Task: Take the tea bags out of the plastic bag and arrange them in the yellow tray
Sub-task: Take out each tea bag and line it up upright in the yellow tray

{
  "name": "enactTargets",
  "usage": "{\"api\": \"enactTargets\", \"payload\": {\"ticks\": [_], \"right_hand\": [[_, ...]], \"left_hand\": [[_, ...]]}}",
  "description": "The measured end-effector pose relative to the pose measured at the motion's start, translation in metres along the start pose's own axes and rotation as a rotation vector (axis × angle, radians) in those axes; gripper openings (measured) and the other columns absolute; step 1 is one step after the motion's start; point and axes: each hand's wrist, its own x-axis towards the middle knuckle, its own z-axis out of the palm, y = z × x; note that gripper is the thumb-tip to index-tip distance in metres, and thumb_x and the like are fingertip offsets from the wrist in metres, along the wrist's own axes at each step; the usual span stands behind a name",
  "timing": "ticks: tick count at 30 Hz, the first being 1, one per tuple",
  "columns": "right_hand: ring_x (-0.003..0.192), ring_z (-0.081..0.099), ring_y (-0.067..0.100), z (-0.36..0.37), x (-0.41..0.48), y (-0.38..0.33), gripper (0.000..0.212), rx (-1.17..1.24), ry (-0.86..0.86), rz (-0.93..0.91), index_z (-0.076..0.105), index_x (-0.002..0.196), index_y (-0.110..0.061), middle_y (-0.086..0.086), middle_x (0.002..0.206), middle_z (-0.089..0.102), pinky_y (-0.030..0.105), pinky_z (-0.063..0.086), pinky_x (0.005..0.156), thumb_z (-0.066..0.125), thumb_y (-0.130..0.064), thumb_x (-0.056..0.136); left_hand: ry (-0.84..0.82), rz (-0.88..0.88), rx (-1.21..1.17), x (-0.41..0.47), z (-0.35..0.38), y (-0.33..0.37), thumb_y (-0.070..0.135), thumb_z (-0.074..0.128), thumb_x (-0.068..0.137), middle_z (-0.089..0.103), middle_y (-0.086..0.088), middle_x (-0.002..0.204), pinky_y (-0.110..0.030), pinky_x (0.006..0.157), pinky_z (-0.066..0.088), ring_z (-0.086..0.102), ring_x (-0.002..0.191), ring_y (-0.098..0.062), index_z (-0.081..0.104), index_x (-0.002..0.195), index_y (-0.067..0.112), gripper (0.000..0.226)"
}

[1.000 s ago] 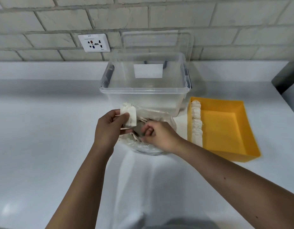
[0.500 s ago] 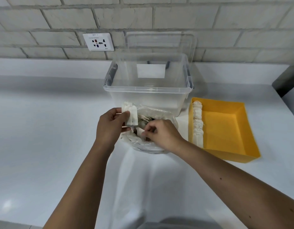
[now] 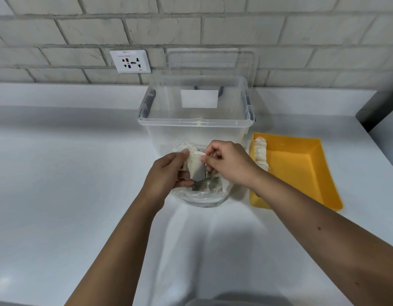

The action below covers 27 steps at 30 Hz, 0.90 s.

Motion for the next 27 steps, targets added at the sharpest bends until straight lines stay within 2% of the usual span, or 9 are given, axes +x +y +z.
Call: {"api": "enactTargets", "payload": {"ticks": [3,5,8,11,14,16,19,23,27], "right_hand": [[0.059,0.068,0.016,0.001,0.002,0.0,0.014,0.051,0.001,0.036,0.059,0.08,-0.016,0.002,0.067,0.071,0.04,0.06,0.07,0.066,-0.021,0.091],[0.058,0.068,0.019,0.002,0.002,0.0,0.012,0.09,-0.011,0.055,0.06,0.083,-0.012,0.006,0.068,0.071,0.04,0.06,0.067,0.066,-0.019,0.091],[0.062,0.07,0.021,0.003,0.001,0.006,0.011,0.081,-0.006,0.061,0.06,0.091,-0.011,0.006,0.072,0.072,0.038,0.061,0.065,0.064,-0.02,0.093],[0.068,0.069,0.015,0.004,0.001,0.015,0.01,-0.041,-0.023,0.05,0.061,0.097,-0.012,0.001,0.077,0.071,0.033,0.059,0.07,0.064,-0.019,0.092],[0.081,0.066,0.012,0.005,0.001,0.02,0.01,-0.215,-0.108,-0.006,0.07,0.098,-0.011,0.0,0.088,0.071,0.026,0.053,0.077,0.066,-0.01,0.088],[0.086,0.066,0.012,0.011,0.001,0.019,0.016,-0.31,-0.18,-0.046,0.074,0.096,-0.012,0.0,0.092,0.073,0.022,0.051,0.081,0.065,-0.004,0.086],[0.093,0.064,0.015,0.024,0.004,0.021,0.019,-0.419,-0.251,-0.059,0.076,0.097,-0.013,0.002,0.096,0.073,0.026,0.051,0.087,0.067,-0.003,0.084],[0.094,0.063,0.024,0.047,0.015,0.035,0.018,-0.547,-0.291,-0.03,0.074,0.098,-0.012,0.007,0.098,0.071,0.03,0.05,0.079,0.066,-0.007,0.082],[0.092,0.063,0.024,0.053,0.025,0.039,0.02,-0.534,-0.313,0.013,0.072,0.098,-0.014,0.004,0.099,0.068,0.032,0.052,0.079,0.074,-0.023,0.08]], "left_hand": [[-0.05,0.051,0.064,0.001,0.002,-0.005,0.024,0.073,0.089,0.073,-0.018,0.092,-0.038,0.083,0.061,0.073,0.087,-0.023,0.071,0.108,0.011,0.023],[-0.025,0.077,0.089,0.004,0.004,-0.009,0.014,0.072,0.089,0.075,-0.005,0.082,-0.039,0.086,0.06,0.074,0.085,-0.022,0.071,0.109,0.011,0.02],[0.059,0.104,0.132,0.008,0.005,-0.013,0.011,0.068,0.091,0.076,-0.004,0.081,-0.038,0.081,0.061,0.074,0.085,-0.027,0.073,0.105,0.012,0.015],[0.139,0.122,0.186,0.012,0.0,-0.016,0.015,0.068,0.09,0.076,-0.002,0.081,-0.043,0.082,0.061,0.074,0.084,-0.026,0.074,0.1,0.019,0.012],[0.178,0.138,0.18,0.014,-0.004,-0.017,0.017,0.068,0.089,0.076,-0.005,0.084,-0.049,0.085,0.059,0.074,0.085,-0.027,0.073,0.096,0.022,0.011],[0.187,0.138,0.163,0.014,-0.006,-0.017,0.015,0.067,0.09,0.076,-0.008,0.087,-0.048,0.085,0.06,0.074,0.087,-0.028,0.073,0.096,0.021,0.011],[0.183,0.132,0.151,0.013,-0.008,-0.017,0.014,0.067,0.091,0.076,-0.009,0.088,-0.046,0.084,0.06,0.073,0.089,-0.029,0.073,0.097,0.02,0.01],[0.163,0.108,0.117,0.011,-0.009,-0.016,0.01,0.065,0.092,0.075,-0.014,0.093,-0.031,0.075,0.062,0.073,0.089,-0.027,0.072,0.105,0.011,0.015],[0.15,0.1,0.116,0.009,-0.009,-0.015,0.009,0.065,0.092,0.074,-0.016,0.092,-0.025,0.069,0.06,0.072,0.085,-0.022,0.072,0.104,0.01,0.013]]}}
